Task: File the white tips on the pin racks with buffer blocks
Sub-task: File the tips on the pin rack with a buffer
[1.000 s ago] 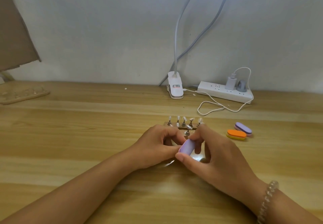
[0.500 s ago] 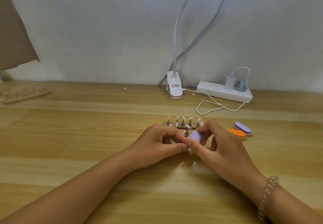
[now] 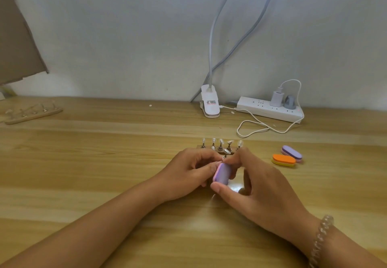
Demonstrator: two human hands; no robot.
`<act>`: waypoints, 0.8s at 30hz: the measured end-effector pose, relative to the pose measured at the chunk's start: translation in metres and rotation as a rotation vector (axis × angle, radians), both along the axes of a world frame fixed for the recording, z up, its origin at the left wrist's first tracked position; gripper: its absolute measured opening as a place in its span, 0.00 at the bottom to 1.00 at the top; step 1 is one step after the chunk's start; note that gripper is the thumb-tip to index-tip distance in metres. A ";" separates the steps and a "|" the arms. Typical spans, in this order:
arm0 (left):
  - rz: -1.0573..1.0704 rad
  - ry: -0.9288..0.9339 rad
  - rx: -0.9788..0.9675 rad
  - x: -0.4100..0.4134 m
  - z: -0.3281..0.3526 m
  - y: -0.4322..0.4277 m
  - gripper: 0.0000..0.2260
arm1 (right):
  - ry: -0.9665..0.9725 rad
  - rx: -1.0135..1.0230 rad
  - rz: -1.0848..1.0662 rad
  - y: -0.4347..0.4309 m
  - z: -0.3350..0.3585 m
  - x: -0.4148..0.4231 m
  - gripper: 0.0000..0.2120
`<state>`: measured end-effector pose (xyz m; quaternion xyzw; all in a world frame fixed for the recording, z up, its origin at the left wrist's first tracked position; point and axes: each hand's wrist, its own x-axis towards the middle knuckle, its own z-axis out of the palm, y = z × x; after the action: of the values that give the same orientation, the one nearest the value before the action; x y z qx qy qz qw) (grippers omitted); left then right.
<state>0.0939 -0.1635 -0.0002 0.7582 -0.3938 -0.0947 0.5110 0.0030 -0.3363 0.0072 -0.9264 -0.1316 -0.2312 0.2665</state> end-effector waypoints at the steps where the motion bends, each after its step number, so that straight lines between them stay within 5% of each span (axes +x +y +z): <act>1: 0.008 0.002 0.002 0.000 0.000 0.000 0.08 | 0.016 0.015 -0.004 0.000 0.000 0.001 0.19; 6: 0.024 -0.017 0.023 -0.001 0.001 0.000 0.08 | -0.029 0.000 0.004 0.001 0.001 -0.001 0.20; 13: 0.004 0.011 0.001 -0.001 0.000 -0.002 0.06 | -0.020 0.277 -0.089 -0.008 0.002 0.008 0.22; 24: 0.005 -0.001 0.003 0.002 -0.003 0.000 0.07 | 0.009 0.165 -0.095 -0.011 -0.004 0.008 0.18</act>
<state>0.0963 -0.1632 -0.0032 0.7602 -0.3919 -0.0936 0.5097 0.0114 -0.3470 0.0034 -0.9075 -0.0666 -0.2493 0.3313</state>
